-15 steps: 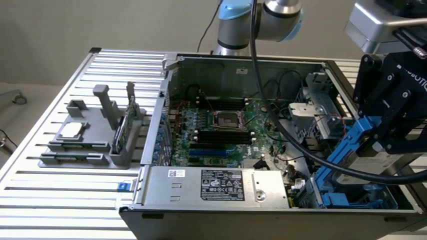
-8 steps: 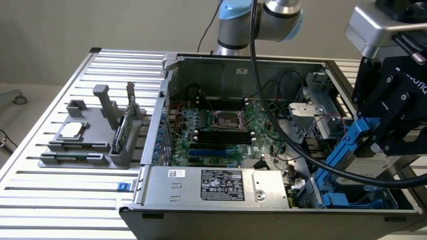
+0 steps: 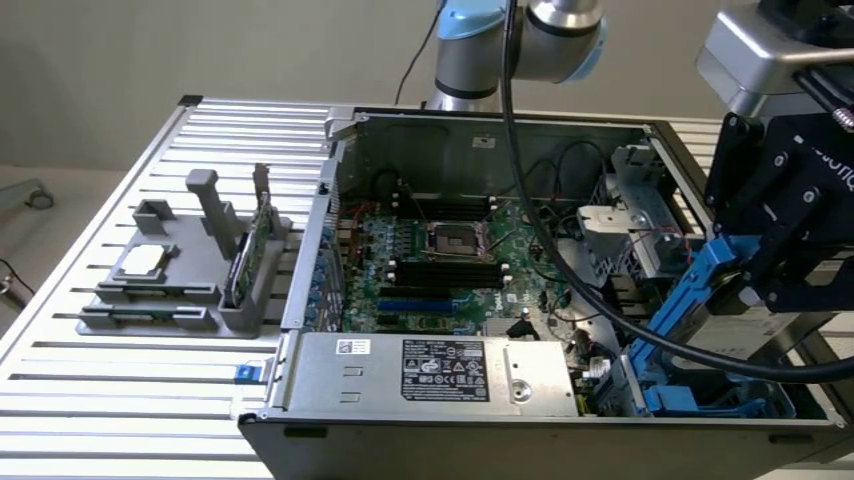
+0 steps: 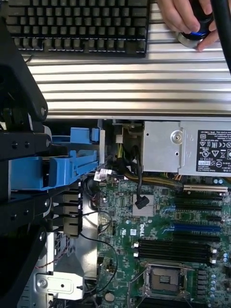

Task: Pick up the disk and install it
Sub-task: 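Insert the disk into the insertion slot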

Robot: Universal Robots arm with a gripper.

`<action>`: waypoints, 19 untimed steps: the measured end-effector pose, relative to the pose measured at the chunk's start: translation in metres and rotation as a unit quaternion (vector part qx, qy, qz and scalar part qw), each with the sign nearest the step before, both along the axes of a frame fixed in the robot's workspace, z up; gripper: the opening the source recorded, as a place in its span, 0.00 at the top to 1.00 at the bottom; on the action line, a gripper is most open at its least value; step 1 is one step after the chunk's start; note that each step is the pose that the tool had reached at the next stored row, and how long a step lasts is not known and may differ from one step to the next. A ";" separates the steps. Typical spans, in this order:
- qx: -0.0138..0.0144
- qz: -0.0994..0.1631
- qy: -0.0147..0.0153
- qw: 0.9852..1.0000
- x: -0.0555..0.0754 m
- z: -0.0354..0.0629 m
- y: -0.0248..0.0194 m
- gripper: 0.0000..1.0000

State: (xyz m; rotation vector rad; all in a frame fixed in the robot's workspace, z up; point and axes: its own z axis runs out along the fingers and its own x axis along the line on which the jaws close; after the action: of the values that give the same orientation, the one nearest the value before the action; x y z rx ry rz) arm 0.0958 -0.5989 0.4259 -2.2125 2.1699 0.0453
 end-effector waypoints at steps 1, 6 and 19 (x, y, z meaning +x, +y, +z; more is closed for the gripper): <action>0.000 0.000 0.001 1.000 0.000 0.0021 0.0000 0.67; 0.000 0.000 0.004 1.000 0.000 0.0162 -0.0002 0.67; 0.002 0.000 0.005 1.000 0.003 0.0200 -0.0102 0.67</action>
State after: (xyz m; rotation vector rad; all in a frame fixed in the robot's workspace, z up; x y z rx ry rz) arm 0.0985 -0.6091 0.4459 -2.2150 2.1731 0.0616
